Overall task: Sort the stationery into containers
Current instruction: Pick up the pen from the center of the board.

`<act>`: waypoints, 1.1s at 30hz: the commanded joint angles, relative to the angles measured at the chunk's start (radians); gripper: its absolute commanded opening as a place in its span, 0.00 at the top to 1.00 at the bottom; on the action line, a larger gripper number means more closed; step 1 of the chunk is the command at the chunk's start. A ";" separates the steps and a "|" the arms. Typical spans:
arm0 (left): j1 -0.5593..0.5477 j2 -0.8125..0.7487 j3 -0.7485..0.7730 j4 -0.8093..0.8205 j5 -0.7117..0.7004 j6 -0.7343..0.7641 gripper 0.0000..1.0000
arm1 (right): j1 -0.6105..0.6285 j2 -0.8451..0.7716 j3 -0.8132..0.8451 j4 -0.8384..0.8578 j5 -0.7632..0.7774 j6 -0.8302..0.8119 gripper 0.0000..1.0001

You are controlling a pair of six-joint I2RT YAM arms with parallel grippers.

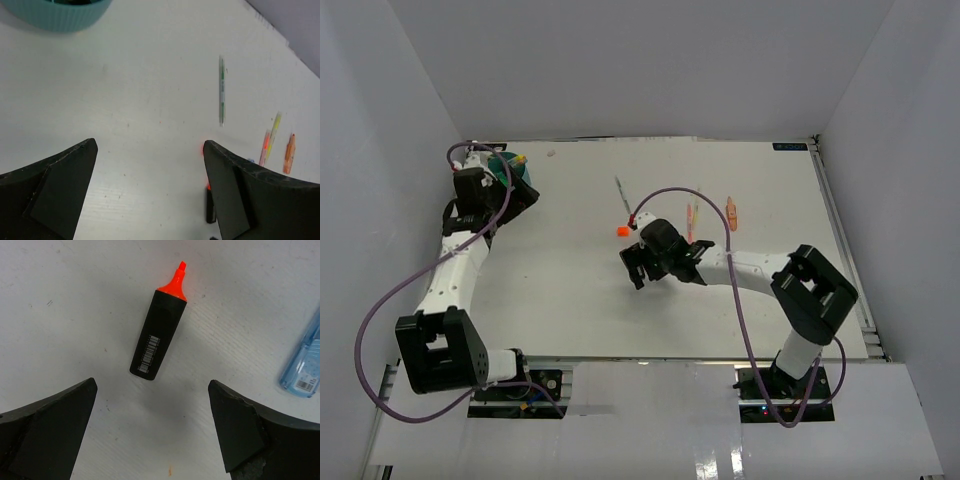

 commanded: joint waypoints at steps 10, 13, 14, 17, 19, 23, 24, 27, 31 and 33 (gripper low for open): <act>-0.036 -0.133 -0.171 -0.027 0.176 0.021 0.02 | 0.028 0.216 0.139 -0.084 0.169 0.126 0.12; -0.040 -0.142 -0.177 -0.025 0.182 0.015 0.02 | 0.031 0.231 0.148 -0.084 0.186 0.127 0.19; -0.042 -0.142 -0.178 -0.024 0.186 0.011 0.02 | 0.031 0.233 0.145 -0.084 0.186 0.130 0.21; -0.052 -0.133 -0.177 -0.022 0.218 0.003 0.02 | 0.034 0.224 0.129 -0.083 0.187 0.133 0.33; -0.059 -0.124 -0.178 -0.024 0.243 -0.005 0.02 | 0.039 0.202 0.106 -0.078 0.195 0.135 0.46; -0.083 -0.119 -0.189 -0.025 0.333 -0.037 0.02 | 0.045 0.144 0.055 -0.044 0.197 0.127 0.74; -0.086 -0.119 -0.191 -0.025 0.346 -0.043 0.02 | 0.045 0.129 0.044 -0.024 0.196 0.124 0.76; -0.100 -0.130 -0.203 -0.024 0.393 -0.078 0.02 | 0.050 0.057 0.009 0.012 0.198 0.114 0.82; -0.186 -0.153 -0.220 -0.010 0.412 -0.129 0.05 | 0.070 -0.040 -0.040 0.090 0.206 0.088 0.82; -0.221 -0.167 -0.218 0.002 0.410 -0.152 0.08 | 0.085 -0.080 -0.066 0.118 0.213 0.080 0.83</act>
